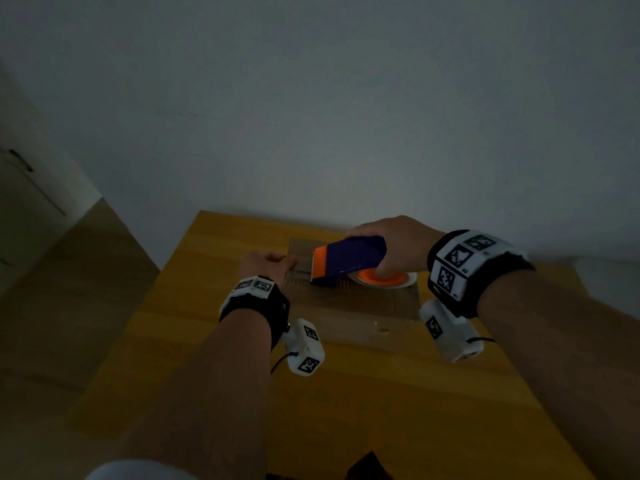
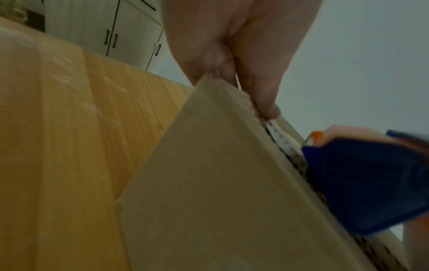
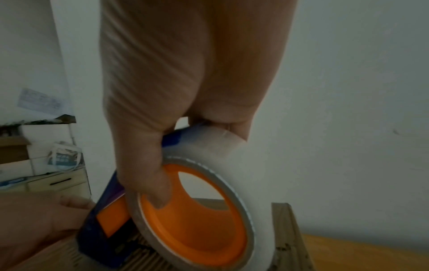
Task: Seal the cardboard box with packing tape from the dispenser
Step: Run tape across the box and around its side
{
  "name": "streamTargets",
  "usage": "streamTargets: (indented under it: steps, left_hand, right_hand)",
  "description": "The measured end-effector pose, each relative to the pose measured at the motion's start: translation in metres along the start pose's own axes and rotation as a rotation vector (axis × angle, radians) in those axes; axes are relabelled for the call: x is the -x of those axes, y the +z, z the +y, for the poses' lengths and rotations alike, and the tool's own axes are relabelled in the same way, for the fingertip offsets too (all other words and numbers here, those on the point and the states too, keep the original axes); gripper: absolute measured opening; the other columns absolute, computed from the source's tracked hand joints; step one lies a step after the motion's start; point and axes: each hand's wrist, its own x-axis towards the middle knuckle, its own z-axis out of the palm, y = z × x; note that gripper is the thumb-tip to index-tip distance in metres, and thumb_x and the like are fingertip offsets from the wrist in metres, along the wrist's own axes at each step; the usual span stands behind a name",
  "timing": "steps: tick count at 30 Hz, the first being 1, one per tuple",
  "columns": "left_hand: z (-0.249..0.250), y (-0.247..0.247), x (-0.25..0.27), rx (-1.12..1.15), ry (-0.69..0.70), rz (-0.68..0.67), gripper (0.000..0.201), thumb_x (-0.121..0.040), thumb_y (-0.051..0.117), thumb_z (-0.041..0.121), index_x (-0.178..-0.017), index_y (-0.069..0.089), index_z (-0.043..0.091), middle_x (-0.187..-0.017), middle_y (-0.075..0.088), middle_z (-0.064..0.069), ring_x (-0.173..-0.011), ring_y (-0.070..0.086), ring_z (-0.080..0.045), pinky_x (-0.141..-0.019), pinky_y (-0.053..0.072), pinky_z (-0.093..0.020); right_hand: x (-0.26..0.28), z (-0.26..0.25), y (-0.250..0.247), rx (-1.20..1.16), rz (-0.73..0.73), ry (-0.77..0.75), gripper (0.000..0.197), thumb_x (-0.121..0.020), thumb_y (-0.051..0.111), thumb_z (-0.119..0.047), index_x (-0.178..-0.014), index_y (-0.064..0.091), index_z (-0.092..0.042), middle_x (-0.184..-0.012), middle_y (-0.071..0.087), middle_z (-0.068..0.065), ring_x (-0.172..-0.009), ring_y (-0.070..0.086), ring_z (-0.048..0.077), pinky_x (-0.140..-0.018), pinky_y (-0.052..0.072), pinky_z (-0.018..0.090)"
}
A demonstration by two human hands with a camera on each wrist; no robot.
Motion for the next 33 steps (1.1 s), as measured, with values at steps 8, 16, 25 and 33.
streamTargets:
  steps: [8, 16, 25, 33]
  left_hand:
    - [0.004, 0.003, 0.006, 0.010, -0.002, 0.043, 0.036, -0.085, 0.066, 0.036, -0.110, 0.069, 0.010, -0.118, 0.068, -0.013, -0.106, 0.061, -0.034, -0.077, 0.042, -0.034]
    - [0.005, 0.007, 0.008, 0.025, -0.015, 0.045, 0.037, -0.084, 0.068, 0.038, -0.110, 0.070, 0.012, -0.118, 0.068, -0.014, -0.107, 0.062, -0.036, -0.088, 0.048, -0.040]
    - [0.005, 0.018, 0.010, 0.096, -0.007, 0.066, 0.024, -0.084, 0.067, 0.036, -0.094, 0.068, 0.015, -0.102, 0.065, -0.008, -0.099, 0.060, -0.033, -0.086, 0.048, -0.040]
    - [0.006, 0.018, 0.018, 0.047, 0.009, 0.107, 0.028, -0.086, 0.066, 0.035, -0.101, 0.071, 0.012, -0.114, 0.068, -0.012, -0.106, 0.061, -0.035, -0.088, 0.048, -0.042]
  right_hand:
    - [0.005, 0.008, 0.000, -0.024, -0.036, -0.011, 0.077, -0.076, 0.070, -0.021, -0.144, 0.037, -0.033, -0.126, 0.055, -0.002, -0.090, 0.048, 0.010, -0.074, 0.039, 0.024]
    - [0.023, 0.019, -0.002, -0.018, -0.029, -0.043, 0.076, -0.076, 0.070, -0.019, -0.143, 0.038, -0.033, -0.103, 0.052, -0.008, -0.068, 0.044, -0.003, -0.058, 0.035, 0.015]
    - [0.055, 0.044, -0.013, 0.024, -0.023, -0.013, 0.072, -0.077, 0.069, -0.016, -0.141, 0.040, -0.033, -0.103, 0.050, -0.010, -0.070, 0.044, 0.000, -0.057, 0.030, 0.011]
    - [0.050, 0.042, -0.010, 0.166, -0.051, -0.040, 0.066, -0.080, 0.067, -0.021, -0.141, 0.043, -0.030, -0.126, 0.059, 0.000, -0.090, 0.046, 0.010, -0.075, 0.036, 0.025]
